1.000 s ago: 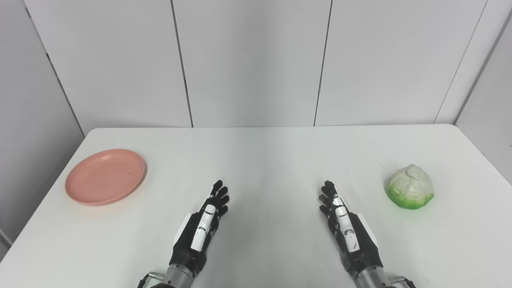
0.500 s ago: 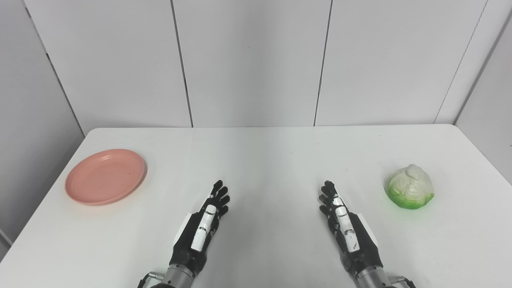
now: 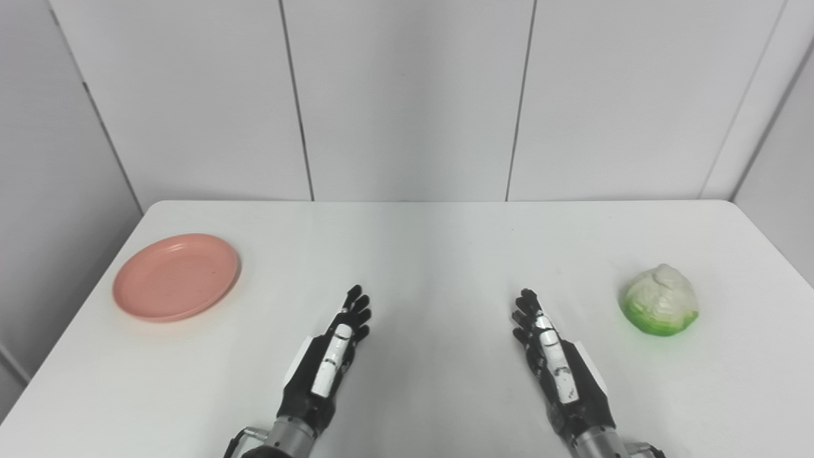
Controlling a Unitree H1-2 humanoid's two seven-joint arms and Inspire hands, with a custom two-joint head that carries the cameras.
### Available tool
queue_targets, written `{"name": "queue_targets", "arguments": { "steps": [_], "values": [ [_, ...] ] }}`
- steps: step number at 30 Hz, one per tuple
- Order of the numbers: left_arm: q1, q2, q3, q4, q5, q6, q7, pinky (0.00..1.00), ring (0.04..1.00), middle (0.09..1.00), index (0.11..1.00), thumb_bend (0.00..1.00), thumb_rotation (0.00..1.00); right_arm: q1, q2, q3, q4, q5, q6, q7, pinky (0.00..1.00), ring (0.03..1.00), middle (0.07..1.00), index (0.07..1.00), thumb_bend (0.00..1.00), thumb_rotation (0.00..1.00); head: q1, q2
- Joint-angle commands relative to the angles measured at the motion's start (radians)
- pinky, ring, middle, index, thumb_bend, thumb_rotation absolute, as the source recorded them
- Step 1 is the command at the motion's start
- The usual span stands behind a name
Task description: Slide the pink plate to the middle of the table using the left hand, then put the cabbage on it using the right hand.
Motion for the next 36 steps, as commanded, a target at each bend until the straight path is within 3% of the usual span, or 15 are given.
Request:
{"name": "queue_targets", "arguments": {
  "steps": [1, 12, 28, 36],
  "values": [
    [0.034, -0.014, -0.021, 0.113, 0.016, -0.009, -0.002, 1.0, 1.0, 1.0, 0.991, 0.54, 1.0, 0.001, -0.017, -0.01, 0.004, 0.015, -0.002, 0.019, 1.0, 1.0, 1.0, 1.0, 0.32, 1.0, 0.036, -0.01],
    [0.015, -0.074, -0.023, 0.145, 0.037, -0.003, 0.041, 0.99, 0.999, 1.0, 0.987, 0.45, 0.94, 0.002, -0.052, -0.015, -0.009, 0.042, 0.008, 0.036, 1.0, 1.0, 1.0, 1.0, 0.28, 1.0, 0.146, -0.049],
    [0.026, -0.076, -0.019, 0.123, 0.03, -0.001, 0.044, 0.99, 0.994, 1.0, 0.985, 0.45, 0.94, 0.014, -0.051, -0.004, -0.057, 0.049, 0.046, 0.027, 1.0, 1.0, 1.0, 1.0, 0.21, 1.0, 0.135, -0.042],
    [0.038, -0.056, -0.019, 0.033, 0.016, 0.042, 0.029, 1.0, 1.0, 1.0, 1.0, 0.53, 0.97, 0.018, -0.046, 0.0, -0.076, 0.045, 0.064, 0.018, 1.0, 1.0, 1.0, 1.0, 0.22, 1.0, 0.131, -0.031]
  ]
}}
